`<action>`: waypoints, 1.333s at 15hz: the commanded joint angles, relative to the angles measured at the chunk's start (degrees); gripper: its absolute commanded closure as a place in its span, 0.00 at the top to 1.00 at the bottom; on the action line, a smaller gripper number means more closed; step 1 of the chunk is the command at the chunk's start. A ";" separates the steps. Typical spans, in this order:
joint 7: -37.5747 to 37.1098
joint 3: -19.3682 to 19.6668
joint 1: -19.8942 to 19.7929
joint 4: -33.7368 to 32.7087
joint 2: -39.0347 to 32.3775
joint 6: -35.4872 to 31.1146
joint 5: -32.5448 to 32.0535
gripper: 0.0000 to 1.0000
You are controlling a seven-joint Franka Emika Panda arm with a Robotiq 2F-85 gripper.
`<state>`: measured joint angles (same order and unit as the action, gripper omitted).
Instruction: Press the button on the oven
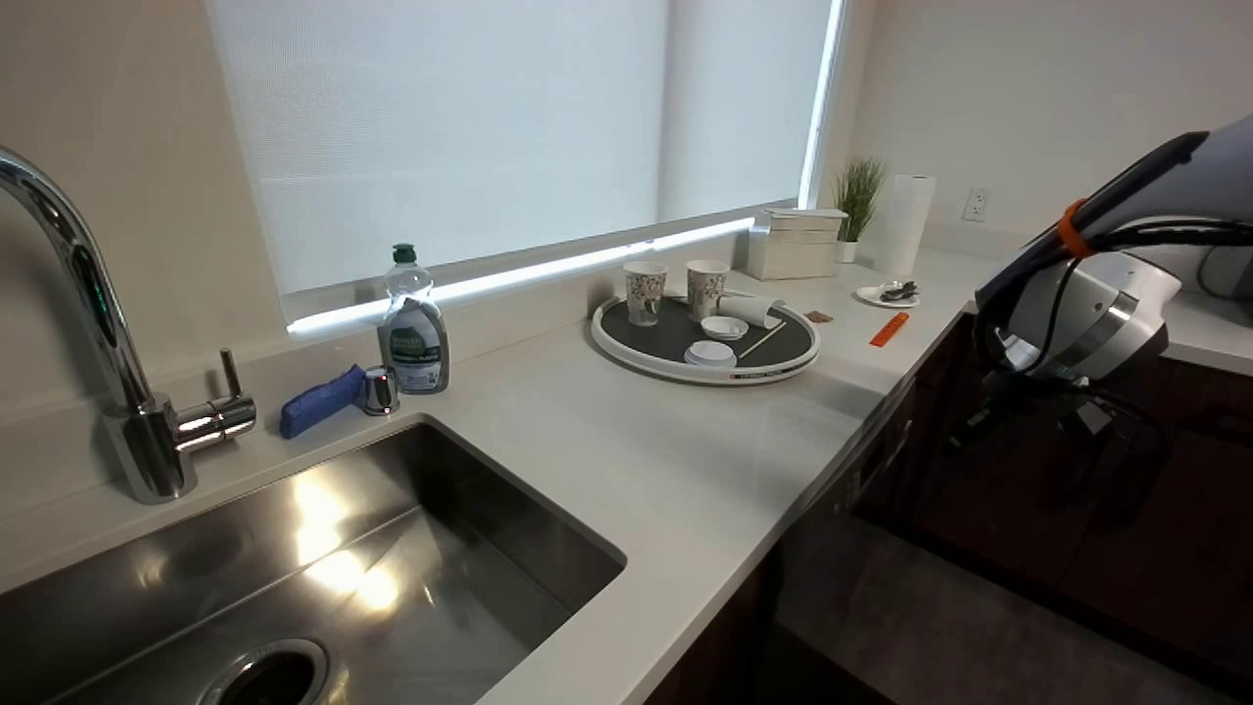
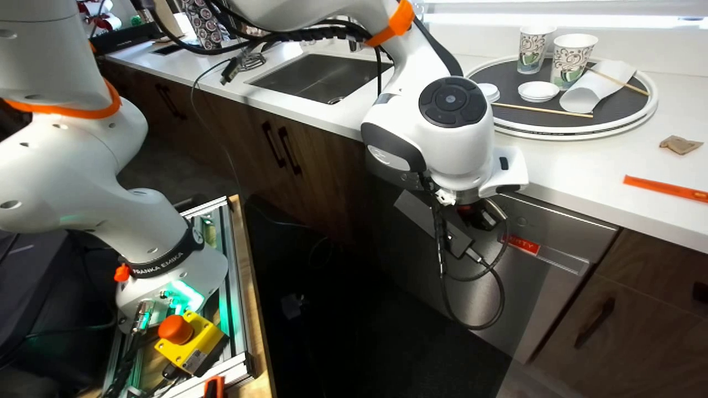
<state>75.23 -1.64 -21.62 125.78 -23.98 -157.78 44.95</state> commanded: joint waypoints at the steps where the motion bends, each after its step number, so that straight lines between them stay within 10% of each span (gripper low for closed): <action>1: 4.36 -2.86 -2.08 -4.28 -4.04 -0.44 3.83 0.00; 20: 10.40 -9.70 -6.28 -12.63 -11.72 -0.65 10.28 0.00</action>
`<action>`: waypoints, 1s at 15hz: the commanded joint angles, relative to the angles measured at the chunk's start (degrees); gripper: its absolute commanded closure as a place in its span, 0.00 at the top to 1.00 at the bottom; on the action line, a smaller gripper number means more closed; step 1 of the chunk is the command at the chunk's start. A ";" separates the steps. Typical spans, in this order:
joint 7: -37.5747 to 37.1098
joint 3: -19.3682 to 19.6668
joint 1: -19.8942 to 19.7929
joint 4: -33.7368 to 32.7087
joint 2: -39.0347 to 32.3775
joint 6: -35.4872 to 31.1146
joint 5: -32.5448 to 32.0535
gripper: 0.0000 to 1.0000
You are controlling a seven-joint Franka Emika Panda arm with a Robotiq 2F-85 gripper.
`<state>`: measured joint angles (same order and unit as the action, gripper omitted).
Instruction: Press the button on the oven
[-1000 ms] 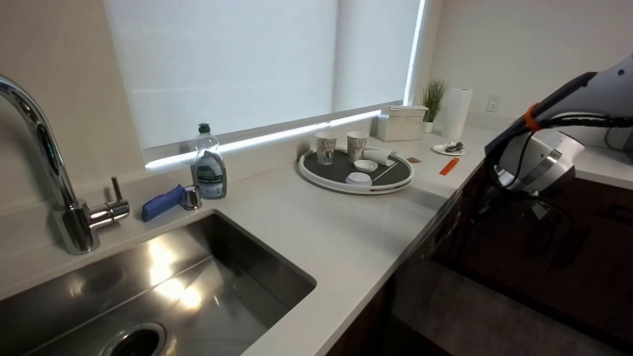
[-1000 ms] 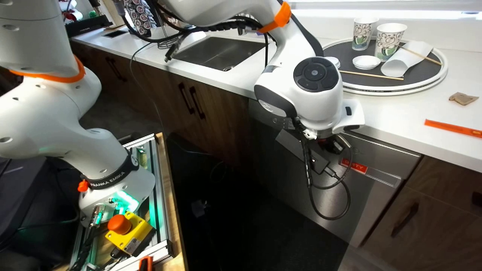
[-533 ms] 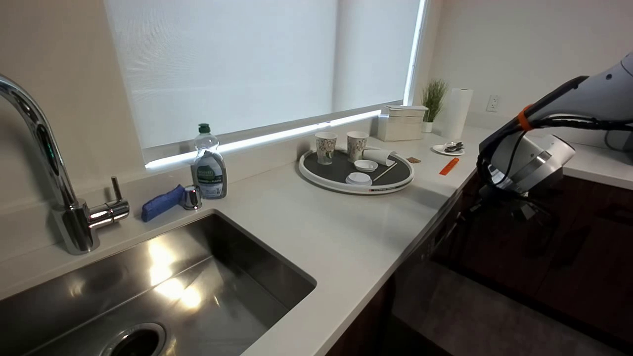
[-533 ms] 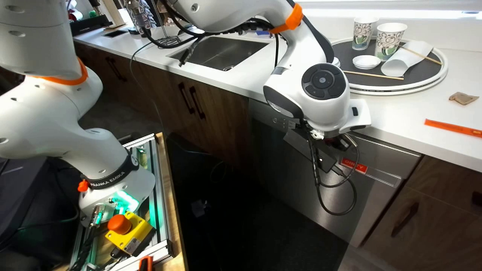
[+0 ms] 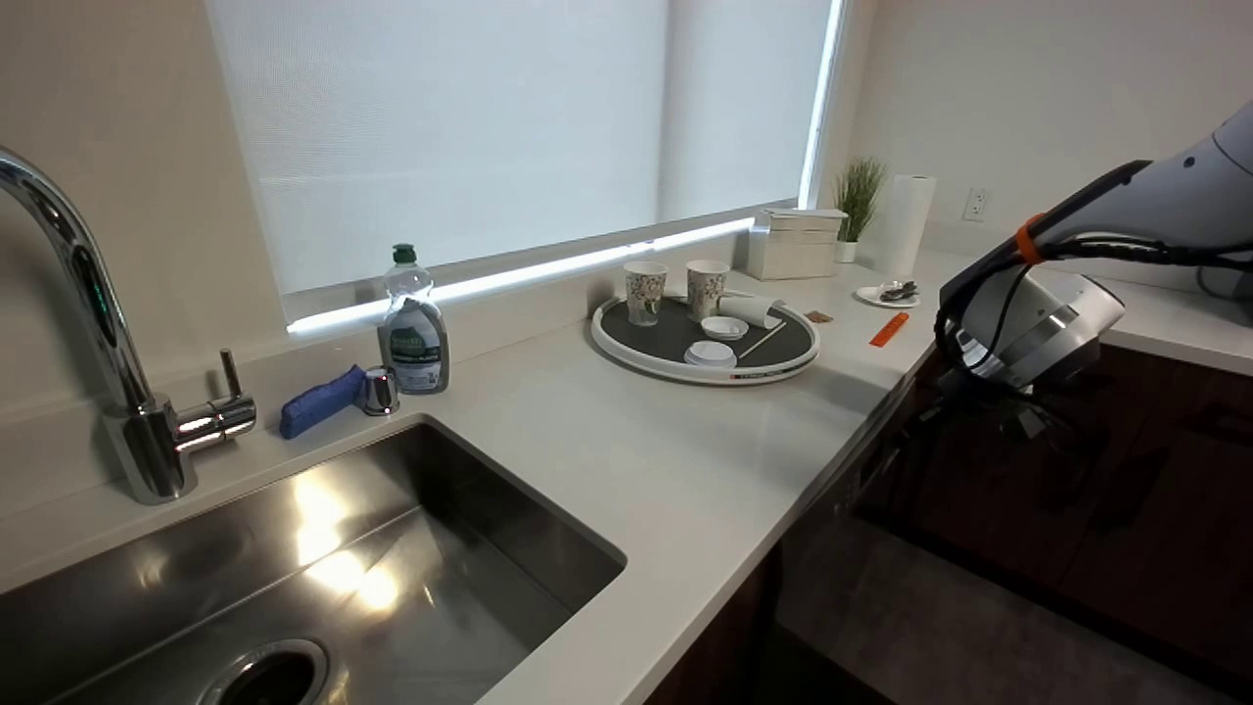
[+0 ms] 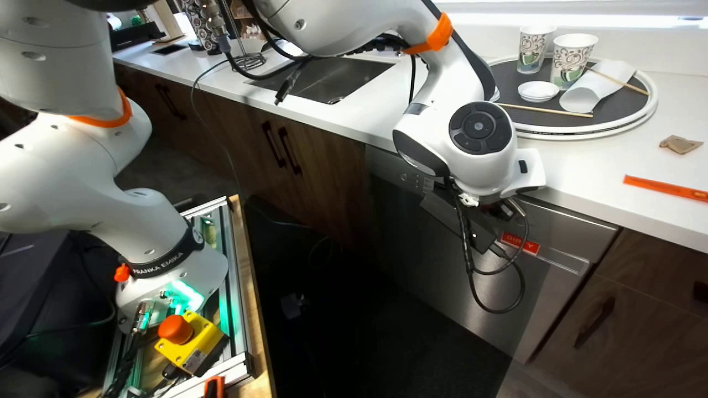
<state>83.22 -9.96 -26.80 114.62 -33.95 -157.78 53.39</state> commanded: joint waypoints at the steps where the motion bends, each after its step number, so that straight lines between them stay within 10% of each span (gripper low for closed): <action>1: 2.47 -1.67 -1.28 -1.70 -1.97 -0.77 2.19 0.00; 15: 10.66 -7.16 -6.97 -2.82 -2.55 -1.43 13.85 0.00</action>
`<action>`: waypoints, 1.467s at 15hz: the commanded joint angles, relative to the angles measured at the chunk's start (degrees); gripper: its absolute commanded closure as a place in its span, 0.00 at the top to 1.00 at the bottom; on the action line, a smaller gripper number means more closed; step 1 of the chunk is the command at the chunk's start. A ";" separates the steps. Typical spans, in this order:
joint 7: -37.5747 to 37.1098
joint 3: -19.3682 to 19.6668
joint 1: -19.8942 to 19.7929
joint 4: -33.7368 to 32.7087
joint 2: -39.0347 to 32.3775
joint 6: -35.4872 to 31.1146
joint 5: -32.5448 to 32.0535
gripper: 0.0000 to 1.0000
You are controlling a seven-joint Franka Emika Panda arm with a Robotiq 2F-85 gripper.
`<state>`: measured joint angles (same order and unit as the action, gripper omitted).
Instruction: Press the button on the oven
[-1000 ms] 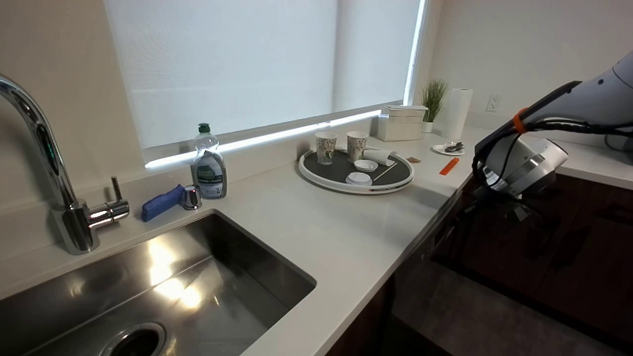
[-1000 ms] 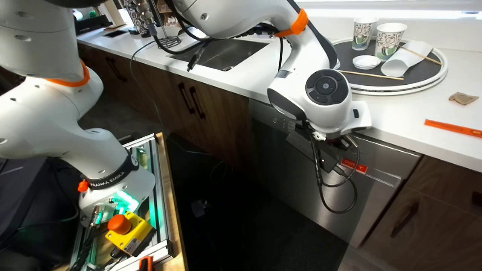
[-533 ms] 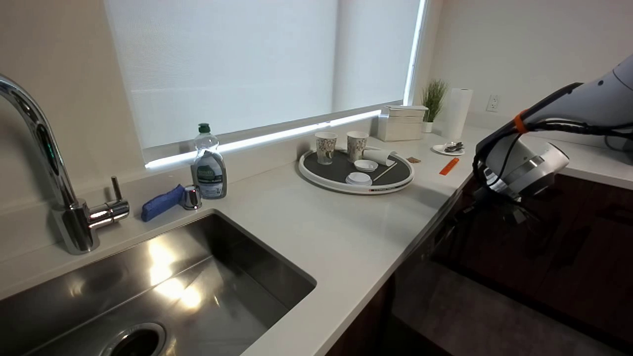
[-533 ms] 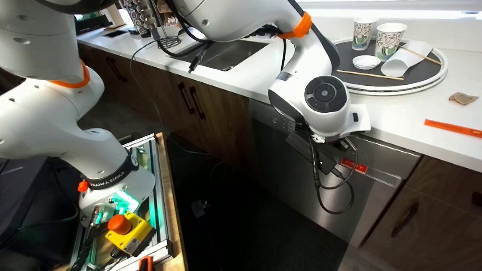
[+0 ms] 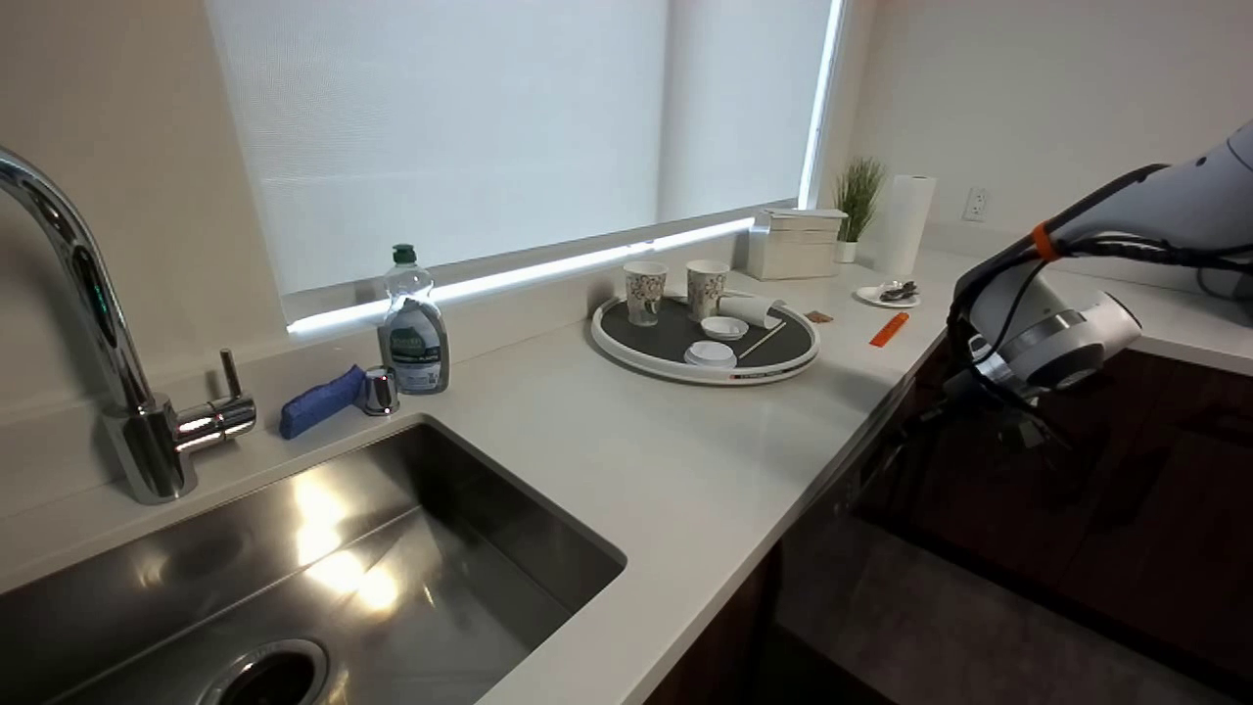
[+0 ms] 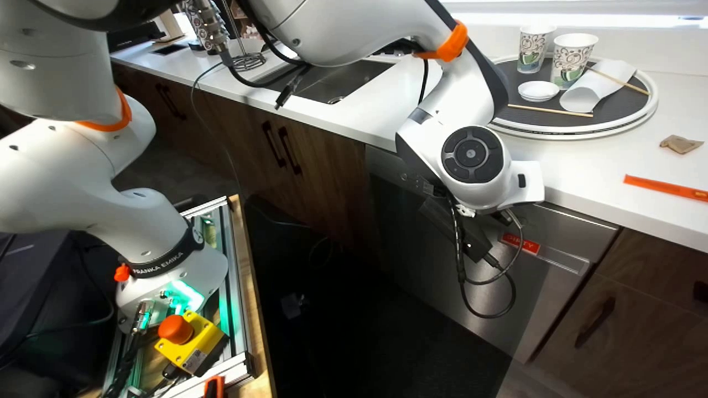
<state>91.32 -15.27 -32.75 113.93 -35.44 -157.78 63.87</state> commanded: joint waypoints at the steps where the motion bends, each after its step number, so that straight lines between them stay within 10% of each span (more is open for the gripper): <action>1: 2.27 -1.82 -1.02 -1.93 -0.78 -1.27 3.43 0.00; 22: -6.82 -2.84 -1.85 -1.66 -0.37 -0.06 13.73 0.00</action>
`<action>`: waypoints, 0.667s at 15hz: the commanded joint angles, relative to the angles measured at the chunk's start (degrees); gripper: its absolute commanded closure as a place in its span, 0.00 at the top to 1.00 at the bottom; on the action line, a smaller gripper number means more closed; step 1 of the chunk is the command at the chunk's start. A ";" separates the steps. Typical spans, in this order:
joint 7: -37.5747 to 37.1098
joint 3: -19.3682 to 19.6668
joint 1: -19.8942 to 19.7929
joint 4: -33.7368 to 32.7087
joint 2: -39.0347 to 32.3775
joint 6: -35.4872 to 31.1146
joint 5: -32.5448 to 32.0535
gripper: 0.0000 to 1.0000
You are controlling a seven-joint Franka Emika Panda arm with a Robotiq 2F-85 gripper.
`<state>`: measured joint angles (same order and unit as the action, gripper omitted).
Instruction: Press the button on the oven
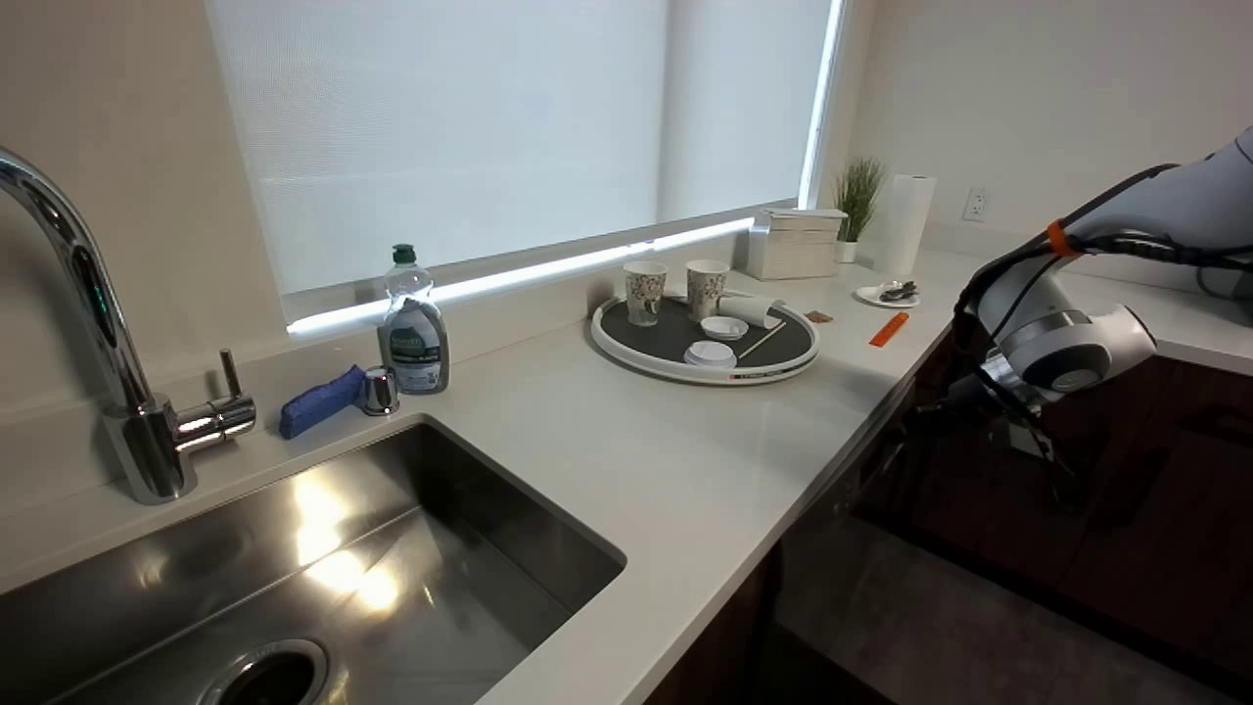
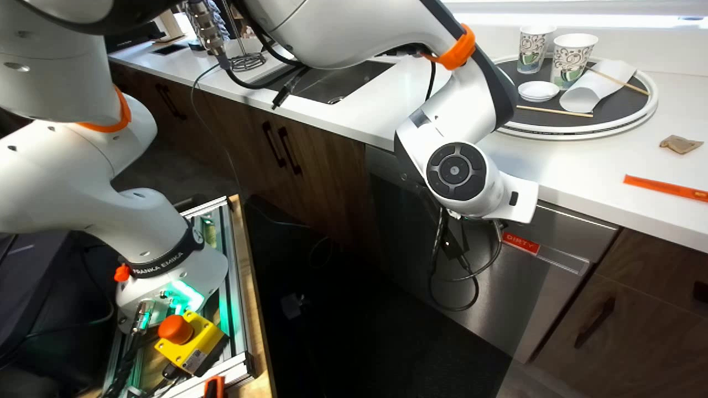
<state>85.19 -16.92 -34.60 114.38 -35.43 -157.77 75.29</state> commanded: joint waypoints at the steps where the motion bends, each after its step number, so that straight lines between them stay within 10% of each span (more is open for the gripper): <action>1: -0.65 -1.02 0.10 -1.98 -0.35 0.02 1.70 0.00; 10: -1.18 2.14 1.72 0.52 1.90 -0.32 -9.12 0.00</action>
<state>85.01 -16.38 -34.29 114.15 -35.01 -157.76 70.35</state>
